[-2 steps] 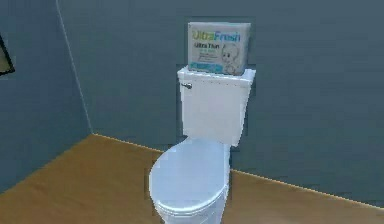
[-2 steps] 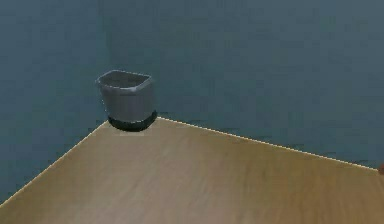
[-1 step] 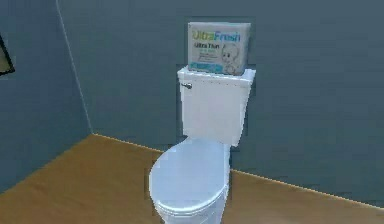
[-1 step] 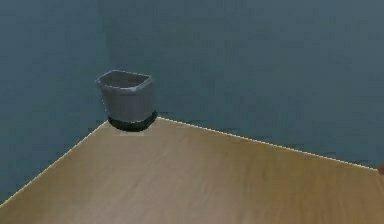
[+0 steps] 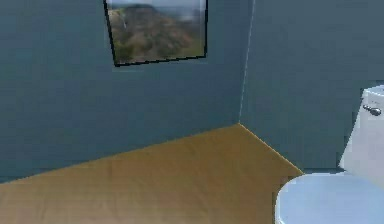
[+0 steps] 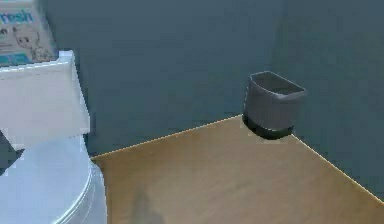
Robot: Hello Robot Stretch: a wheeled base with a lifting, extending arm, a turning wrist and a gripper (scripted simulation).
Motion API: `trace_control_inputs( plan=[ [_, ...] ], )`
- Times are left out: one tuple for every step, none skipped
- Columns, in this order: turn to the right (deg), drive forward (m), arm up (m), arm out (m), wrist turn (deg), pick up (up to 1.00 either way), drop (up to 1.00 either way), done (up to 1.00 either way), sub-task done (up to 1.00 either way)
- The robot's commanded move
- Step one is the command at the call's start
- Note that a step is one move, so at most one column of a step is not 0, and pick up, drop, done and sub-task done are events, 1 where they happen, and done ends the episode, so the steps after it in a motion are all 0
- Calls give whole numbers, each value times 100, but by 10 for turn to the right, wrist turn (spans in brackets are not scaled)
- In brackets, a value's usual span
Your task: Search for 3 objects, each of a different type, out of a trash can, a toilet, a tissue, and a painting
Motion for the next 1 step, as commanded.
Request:
trace_control_inputs(
  plan=[
    [-240, 0, 0, 0, 0, 0, 0, 0, 0]
  ],
)
